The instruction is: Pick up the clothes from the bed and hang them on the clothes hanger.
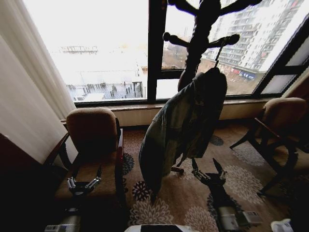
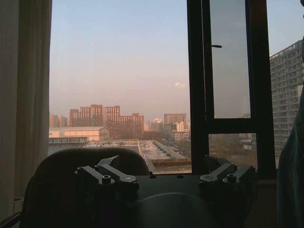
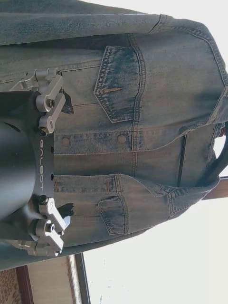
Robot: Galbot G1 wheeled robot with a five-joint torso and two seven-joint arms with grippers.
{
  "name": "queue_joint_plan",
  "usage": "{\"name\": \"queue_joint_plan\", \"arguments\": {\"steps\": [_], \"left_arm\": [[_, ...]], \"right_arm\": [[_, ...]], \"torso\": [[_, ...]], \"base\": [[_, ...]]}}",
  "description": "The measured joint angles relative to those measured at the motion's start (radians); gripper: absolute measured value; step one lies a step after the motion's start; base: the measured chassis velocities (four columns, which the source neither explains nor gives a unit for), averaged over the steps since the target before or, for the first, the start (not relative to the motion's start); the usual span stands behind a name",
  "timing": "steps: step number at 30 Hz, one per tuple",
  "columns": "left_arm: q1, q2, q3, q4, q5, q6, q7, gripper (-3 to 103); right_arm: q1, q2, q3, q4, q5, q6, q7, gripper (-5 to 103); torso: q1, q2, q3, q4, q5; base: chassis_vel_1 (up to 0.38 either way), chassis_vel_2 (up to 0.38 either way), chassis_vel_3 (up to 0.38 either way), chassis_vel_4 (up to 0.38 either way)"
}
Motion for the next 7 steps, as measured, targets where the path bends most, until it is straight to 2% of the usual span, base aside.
{"name": "queue_joint_plan", "arguments": {"steps": [7], "left_arm": [[0.0,0.0,0.0,0.0,0.0,0.0,0.0,100]], "right_arm": [[0.0,0.0,0.0,0.0,0.0,0.0,0.0,100]], "torso": [[0.001,0.0,0.0,0.0,0.0]], "base": [[0.0,0.0,0.0,0.0]]}}
